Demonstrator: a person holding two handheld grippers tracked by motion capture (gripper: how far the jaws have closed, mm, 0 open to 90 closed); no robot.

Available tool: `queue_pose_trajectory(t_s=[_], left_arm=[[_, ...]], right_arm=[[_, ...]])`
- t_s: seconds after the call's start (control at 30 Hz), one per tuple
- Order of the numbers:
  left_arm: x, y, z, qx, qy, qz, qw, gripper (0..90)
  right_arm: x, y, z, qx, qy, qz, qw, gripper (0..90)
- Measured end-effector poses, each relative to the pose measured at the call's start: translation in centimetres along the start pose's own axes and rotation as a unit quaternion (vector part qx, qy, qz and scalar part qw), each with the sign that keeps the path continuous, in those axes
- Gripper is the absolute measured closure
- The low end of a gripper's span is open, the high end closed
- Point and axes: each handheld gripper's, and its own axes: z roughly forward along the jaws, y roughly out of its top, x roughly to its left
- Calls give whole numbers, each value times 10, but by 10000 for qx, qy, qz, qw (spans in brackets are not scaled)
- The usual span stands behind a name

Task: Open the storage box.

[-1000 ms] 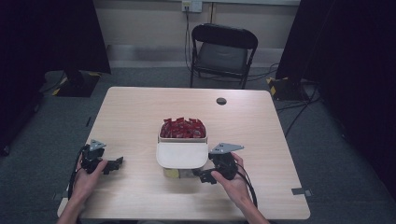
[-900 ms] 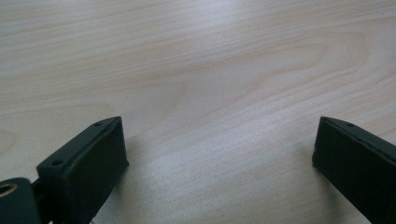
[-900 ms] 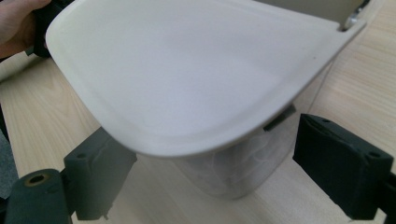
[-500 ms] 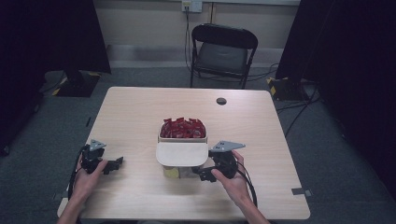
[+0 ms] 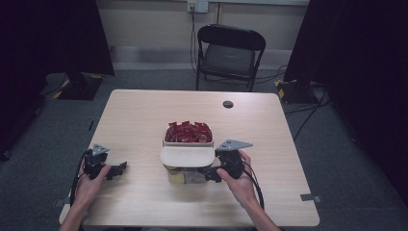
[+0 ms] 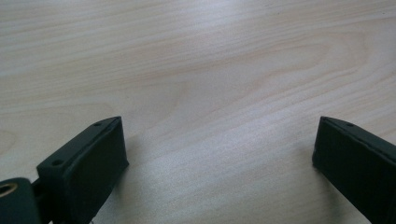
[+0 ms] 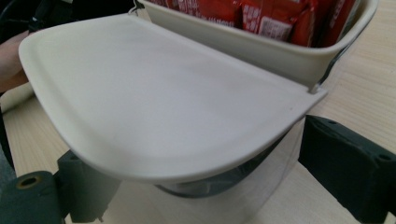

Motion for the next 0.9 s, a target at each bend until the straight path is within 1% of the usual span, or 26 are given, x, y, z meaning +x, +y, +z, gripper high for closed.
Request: queue_pose_trajectory(t_s=[0.1,0.27,0.5,0.7,0.77,0.9], left_arm=[[0,0,0,-7,0,-6,10000,24],[0,0,0,-7,-1,-9,10000,24],[0,0,0,-5,1,-6,10000,24],[0,0,0,-7,1,-7,10000,24],[0,0,0,-7,1,-7,10000,24],[0,0,0,-5,-1,-8,10000,24]], right_arm=[[-1,4,0,-22,-64,7,10000,115],[-5,8,0,-55,-49,57,10000,128],[-9,16,0,-129,-81,66,9999,131],[-12,21,0,-157,-51,78,9998,137],[-14,24,0,-188,-50,115,9997,135],[-17,28,2,-154,-34,116,9998,133]])
